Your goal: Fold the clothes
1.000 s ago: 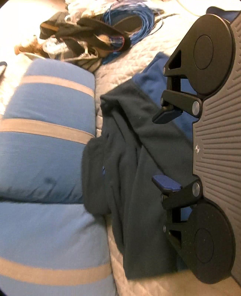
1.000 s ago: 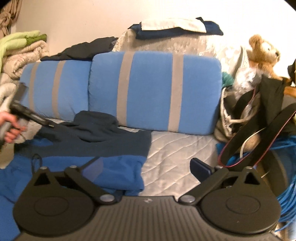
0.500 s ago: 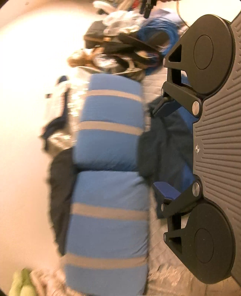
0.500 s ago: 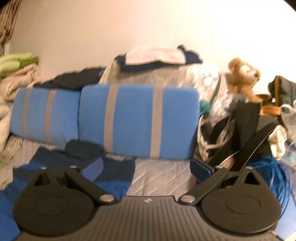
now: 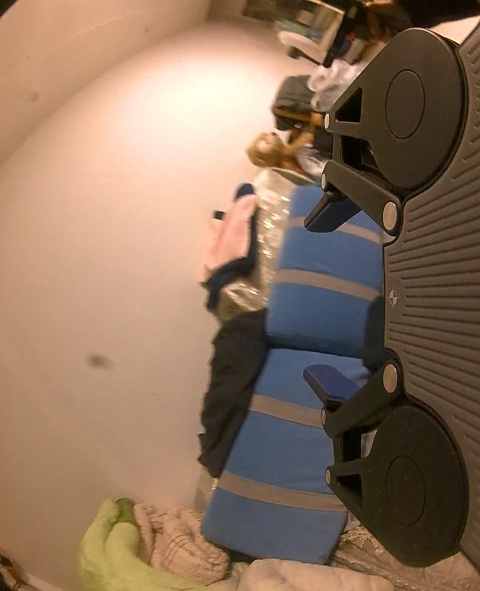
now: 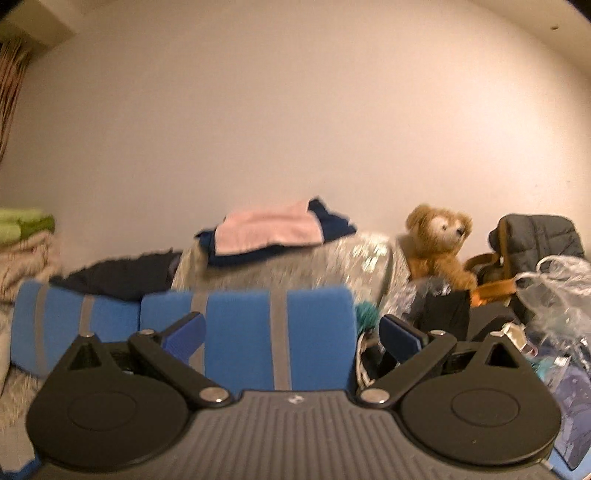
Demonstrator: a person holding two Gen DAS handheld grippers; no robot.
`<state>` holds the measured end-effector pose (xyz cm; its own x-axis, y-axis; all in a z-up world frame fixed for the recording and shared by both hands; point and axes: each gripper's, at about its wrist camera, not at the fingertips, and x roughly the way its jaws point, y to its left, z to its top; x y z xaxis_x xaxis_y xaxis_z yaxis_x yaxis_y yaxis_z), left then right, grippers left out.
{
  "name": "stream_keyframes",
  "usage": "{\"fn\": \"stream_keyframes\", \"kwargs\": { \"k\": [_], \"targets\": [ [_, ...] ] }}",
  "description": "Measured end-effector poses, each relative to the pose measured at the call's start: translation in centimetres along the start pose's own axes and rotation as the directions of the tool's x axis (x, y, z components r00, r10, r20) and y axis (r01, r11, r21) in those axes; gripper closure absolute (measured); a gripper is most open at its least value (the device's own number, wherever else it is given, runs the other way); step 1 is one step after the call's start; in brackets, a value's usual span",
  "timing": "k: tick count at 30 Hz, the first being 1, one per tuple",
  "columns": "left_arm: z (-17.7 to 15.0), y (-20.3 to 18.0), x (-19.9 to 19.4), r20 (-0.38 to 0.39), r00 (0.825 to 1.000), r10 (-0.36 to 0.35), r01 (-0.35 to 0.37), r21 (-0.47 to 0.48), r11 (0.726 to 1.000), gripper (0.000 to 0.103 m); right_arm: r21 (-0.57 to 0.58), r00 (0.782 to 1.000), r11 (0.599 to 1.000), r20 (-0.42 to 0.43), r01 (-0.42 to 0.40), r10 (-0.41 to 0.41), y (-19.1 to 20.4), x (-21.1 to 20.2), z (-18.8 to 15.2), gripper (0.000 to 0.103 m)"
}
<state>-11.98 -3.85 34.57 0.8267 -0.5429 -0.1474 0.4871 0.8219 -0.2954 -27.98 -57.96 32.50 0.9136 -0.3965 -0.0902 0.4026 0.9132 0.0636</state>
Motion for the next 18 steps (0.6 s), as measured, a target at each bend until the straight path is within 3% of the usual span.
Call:
{"fn": "stream_keyframes", "kwargs": {
  "k": [6,10,18],
  "targets": [
    [1.5,-0.8,-3.3,0.046,0.999,0.007,-0.008,0.004,1.0,0.023,0.038,0.998,0.999,0.055,0.029,-0.031,-1.6,-2.5,3.0,0.0],
    [1.9,-1.7,-5.2,0.054,0.998,0.033,-0.036,0.056,0.998,0.023,0.061,0.996,0.998,0.085,0.035,-0.04,-2.6,-4.2,4.7,0.0],
    [0.5,-2.9,-9.4,-0.009,0.994,0.107,-0.105,0.129,0.986,0.023,0.009,0.999,0.999,0.027,0.047,-0.047,-3.6,-7.7,5.3,0.0]
  ]
}}
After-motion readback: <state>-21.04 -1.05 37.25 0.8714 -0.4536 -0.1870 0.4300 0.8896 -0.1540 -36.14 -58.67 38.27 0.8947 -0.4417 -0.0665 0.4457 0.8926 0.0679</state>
